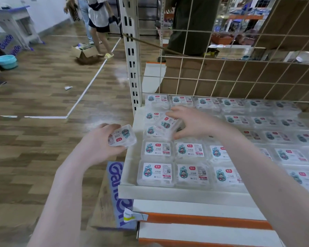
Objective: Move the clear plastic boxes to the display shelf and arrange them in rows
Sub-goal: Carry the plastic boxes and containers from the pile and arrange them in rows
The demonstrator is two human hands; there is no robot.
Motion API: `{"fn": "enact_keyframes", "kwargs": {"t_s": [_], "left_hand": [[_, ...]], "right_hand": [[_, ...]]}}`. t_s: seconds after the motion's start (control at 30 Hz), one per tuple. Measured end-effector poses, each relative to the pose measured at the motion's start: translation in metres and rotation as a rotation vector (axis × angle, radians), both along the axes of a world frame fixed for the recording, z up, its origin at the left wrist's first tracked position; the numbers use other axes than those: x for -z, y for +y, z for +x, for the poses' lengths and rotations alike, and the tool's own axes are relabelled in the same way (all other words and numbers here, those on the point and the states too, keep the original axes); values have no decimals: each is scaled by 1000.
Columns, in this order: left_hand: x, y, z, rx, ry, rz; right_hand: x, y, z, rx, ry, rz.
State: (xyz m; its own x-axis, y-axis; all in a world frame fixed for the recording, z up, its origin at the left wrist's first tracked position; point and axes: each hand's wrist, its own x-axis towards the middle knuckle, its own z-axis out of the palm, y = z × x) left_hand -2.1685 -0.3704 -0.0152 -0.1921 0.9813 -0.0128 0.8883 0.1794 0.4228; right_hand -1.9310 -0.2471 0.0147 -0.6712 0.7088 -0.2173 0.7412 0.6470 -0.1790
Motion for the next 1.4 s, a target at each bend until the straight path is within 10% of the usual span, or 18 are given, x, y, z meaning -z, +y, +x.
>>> {"fn": "enact_keyframes", "kwargs": {"t_s": [0.57,1.4], "left_hand": [[3,9,-9,15,-10,-6],[9,9,-30,93,-43,-29]], "right_hand": [[33,1,-33,313,371,201],[41,0,-46,354,399,253]]}}
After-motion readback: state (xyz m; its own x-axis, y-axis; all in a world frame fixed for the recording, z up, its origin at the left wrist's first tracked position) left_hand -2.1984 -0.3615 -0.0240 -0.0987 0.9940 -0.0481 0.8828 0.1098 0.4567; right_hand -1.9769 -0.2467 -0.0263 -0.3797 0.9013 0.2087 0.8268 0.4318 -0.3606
